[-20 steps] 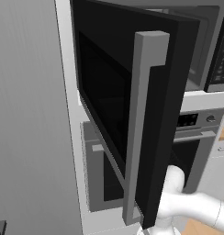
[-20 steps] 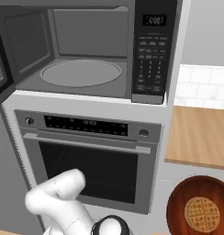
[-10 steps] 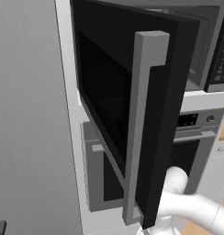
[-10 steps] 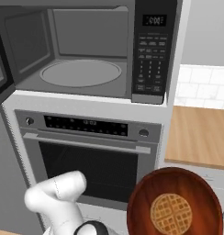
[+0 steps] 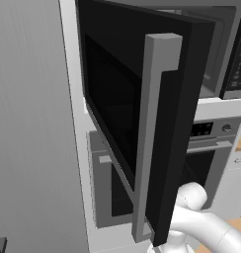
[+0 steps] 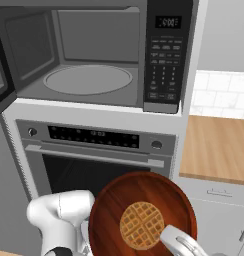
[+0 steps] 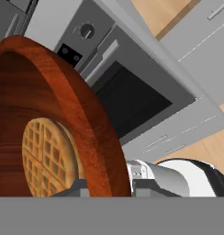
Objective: Open the microwave, place the bowl with waffle inside the microwave, then close the microwave door and turn it on.
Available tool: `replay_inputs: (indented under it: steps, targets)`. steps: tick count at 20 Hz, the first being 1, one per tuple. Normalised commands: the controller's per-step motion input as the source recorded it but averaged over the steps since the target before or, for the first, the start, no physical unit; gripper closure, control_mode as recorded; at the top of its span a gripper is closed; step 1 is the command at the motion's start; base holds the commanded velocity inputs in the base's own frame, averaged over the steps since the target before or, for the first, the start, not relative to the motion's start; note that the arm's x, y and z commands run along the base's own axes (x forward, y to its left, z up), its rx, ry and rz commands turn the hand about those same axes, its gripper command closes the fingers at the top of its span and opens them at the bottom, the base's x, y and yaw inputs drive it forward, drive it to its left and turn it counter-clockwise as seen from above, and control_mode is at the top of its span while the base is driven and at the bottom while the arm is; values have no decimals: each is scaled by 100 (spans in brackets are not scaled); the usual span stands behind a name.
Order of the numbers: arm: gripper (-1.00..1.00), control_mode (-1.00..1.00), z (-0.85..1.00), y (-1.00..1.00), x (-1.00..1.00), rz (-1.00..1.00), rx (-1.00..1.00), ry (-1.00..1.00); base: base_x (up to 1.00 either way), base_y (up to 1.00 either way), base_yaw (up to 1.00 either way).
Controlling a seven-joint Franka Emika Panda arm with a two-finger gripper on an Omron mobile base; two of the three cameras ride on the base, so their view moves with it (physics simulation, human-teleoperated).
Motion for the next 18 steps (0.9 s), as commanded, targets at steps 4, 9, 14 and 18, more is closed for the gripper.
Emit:
replay_inputs:
  steps: [4,9,14,18]
  targets:
    - [100,-100,60,100,0,-12,-34,14,0,0,0]
    - [100,-100,63,100,9,-15,-33,10,0,0,0]
    - [100,-100,61,100,36,-20,-27,9,0,0,0]
    - [100,-100,52,98,44,-10,-12,12,0,0,0]
